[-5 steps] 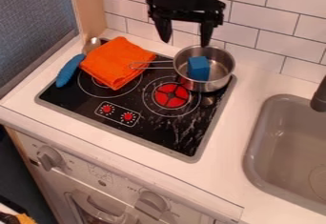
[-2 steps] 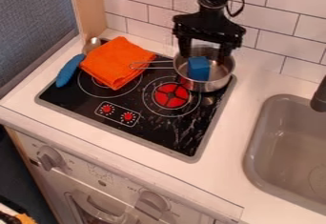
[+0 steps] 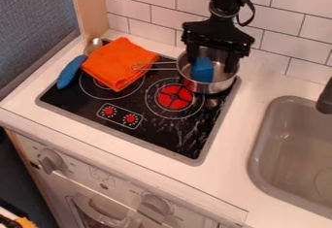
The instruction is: Transfer the blue cube to the bottom right corner of the stove
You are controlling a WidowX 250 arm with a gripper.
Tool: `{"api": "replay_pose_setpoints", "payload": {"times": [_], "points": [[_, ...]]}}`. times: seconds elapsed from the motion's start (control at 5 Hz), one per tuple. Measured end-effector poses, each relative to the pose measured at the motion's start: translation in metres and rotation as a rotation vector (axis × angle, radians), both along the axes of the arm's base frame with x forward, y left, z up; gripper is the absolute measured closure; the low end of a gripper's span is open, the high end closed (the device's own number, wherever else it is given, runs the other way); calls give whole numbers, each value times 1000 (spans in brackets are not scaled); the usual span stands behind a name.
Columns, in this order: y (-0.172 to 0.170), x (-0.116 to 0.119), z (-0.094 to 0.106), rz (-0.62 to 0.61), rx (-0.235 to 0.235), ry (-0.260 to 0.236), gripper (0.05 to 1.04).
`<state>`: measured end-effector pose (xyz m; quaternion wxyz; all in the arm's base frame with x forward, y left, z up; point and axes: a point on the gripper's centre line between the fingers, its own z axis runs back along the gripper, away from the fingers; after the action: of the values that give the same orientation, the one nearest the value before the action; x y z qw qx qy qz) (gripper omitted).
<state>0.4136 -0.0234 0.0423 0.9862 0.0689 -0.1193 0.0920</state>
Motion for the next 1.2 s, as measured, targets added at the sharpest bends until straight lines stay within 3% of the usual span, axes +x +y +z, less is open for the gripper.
{"api": "replay_pose_setpoints", "payload": {"times": [0.4, 0.6, 0.8, 1.0, 1.2], "points": [[9, -5, -7, 33, -9, 19, 84], [15, -8, -9, 42, -17, 30, 129], [17, -11, -19, 42, -2, 63, 419], [18, -11, -20, 51, -1, 66, 483], [21, -9, -19, 55, 16, 68, 483]]}}
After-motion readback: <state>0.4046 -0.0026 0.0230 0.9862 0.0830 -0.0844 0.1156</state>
